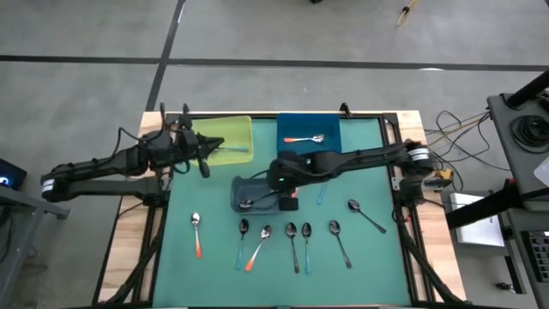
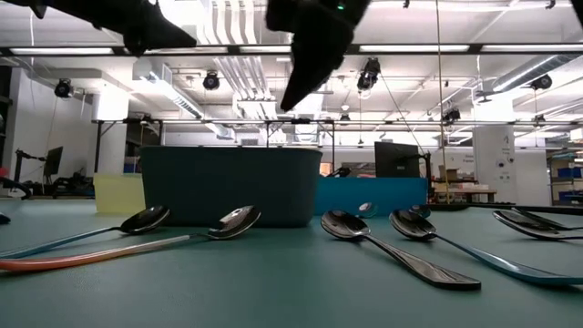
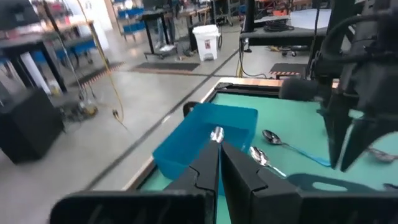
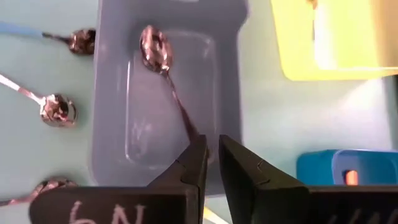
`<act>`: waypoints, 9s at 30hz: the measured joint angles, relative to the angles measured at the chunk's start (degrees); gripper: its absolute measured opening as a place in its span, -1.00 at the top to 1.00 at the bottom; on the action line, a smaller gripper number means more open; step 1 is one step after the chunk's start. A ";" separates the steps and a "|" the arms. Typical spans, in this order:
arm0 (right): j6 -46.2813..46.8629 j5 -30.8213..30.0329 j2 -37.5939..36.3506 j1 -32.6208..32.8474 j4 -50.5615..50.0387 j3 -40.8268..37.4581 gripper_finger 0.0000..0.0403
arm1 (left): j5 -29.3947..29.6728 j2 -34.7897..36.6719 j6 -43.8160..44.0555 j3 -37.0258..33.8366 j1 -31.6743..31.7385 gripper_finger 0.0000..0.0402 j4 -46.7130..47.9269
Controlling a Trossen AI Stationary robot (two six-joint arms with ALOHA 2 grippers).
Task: Sort silverware by color (type)
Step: Put the orange spoon into the blue bin
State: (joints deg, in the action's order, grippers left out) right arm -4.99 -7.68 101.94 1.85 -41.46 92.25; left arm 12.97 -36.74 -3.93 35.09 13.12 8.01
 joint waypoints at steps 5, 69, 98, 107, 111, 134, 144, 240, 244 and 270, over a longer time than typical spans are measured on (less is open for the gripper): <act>0.50 0.02 -8.71 0.02 11.12 -11.60 0.84 | -0.02 -2.49 7.35 0.00 -0.34 1.00 2.73; -25.88 -2.20 -34.37 -11.28 46.85 -40.35 0.83 | -13.75 -41.07 112.52 14.62 -45.81 0.91 54.69; -25.49 0.43 -34.34 -12.39 46.63 -40.35 0.83 | -13.55 -48.51 112.85 7.71 -45.96 0.39 48.71; -25.56 0.43 -34.34 -12.39 46.67 -40.35 0.83 | -13.46 -48.51 114.23 5.25 -45.96 0.39 46.95; -25.64 0.41 -34.34 -12.39 46.67 -40.35 0.83 | -13.45 -48.42 115.21 4.78 -45.96 0.41 46.50; -25.69 0.41 -34.34 -12.39 46.65 -40.35 0.83 | -13.42 -48.28 117.10 4.57 -45.96 1.00 46.57; -25.69 0.41 -34.34 -12.39 46.63 -40.35 0.83 | -8.82 -41.66 115.98 5.33 -45.96 1.00 47.59; -16.69 17.23 2.99 -32.15 41.53 -4.31 0.83 | -40.61 -48.37 -24.15 30.80 35.92 1.00 11.84; -15.54 19.79 2.91 -32.18 41.38 -4.31 0.82 | -40.61 -48.56 -24.13 30.80 35.92 1.00 11.11; -16.09 27.97 3.14 -31.45 50.02 -3.41 0.02 | -45.62 -48.51 -13.72 30.77 33.35 1.00 5.33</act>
State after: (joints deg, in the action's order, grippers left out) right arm -21.08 20.29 105.08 -29.61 8.56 88.84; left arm -32.65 -85.25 -17.65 65.87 46.47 13.34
